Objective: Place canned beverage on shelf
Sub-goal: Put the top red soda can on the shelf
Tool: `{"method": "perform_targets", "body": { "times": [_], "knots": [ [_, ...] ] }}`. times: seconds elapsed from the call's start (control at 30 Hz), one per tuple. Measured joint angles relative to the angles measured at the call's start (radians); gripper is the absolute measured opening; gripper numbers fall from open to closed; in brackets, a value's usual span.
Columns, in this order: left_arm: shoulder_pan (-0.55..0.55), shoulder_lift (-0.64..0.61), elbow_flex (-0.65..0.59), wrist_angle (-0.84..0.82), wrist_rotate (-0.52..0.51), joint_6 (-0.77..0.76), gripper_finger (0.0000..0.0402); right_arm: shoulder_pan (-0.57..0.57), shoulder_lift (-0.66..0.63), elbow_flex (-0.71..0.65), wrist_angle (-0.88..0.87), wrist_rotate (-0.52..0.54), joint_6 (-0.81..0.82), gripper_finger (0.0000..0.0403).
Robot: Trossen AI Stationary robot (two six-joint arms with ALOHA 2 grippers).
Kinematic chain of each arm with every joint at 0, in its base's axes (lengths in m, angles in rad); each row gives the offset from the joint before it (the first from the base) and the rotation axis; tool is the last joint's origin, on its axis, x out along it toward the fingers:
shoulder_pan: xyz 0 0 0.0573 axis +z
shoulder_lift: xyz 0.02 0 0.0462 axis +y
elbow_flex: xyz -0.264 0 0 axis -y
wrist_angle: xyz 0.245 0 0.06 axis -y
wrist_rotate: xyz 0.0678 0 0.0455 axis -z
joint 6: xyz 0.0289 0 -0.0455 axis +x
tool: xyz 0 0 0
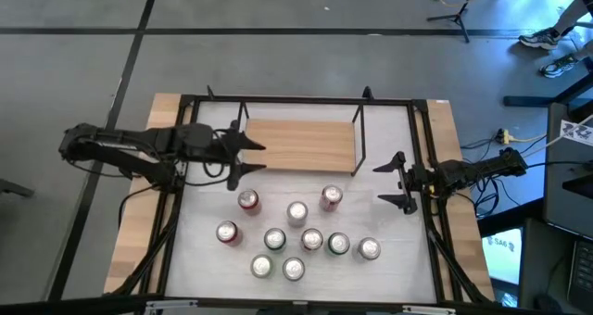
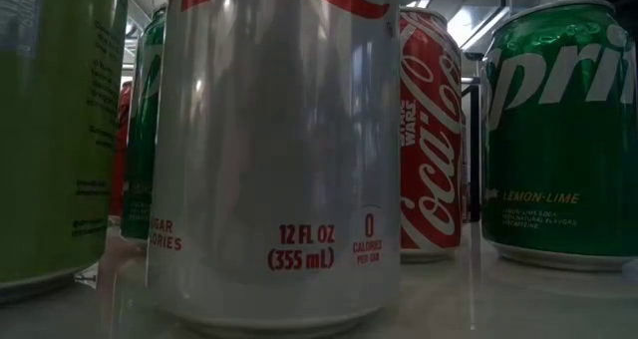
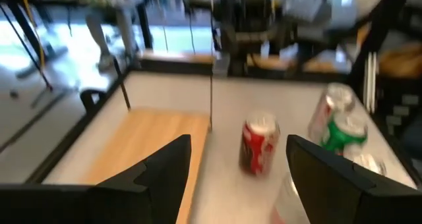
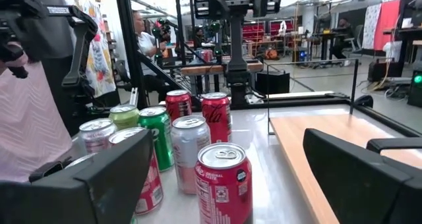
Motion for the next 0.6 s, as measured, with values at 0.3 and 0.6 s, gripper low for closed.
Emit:
{"method": "perform_targets", "body": {
  "times": [0.3,0.6],
  "knots": [
    [-0.103,0.087,0.141,-0.309,-0.001,0.000,0.0240,0.000,0.000,0.000,0.001,0.000,0.012,0.0388],
    [-0.212,0.137,0.142,-0.508,-0.046,-0.132,0.0240,0.000,0.000,0.000,0.000,0.000,0.012,0.0388]
  ]
}}
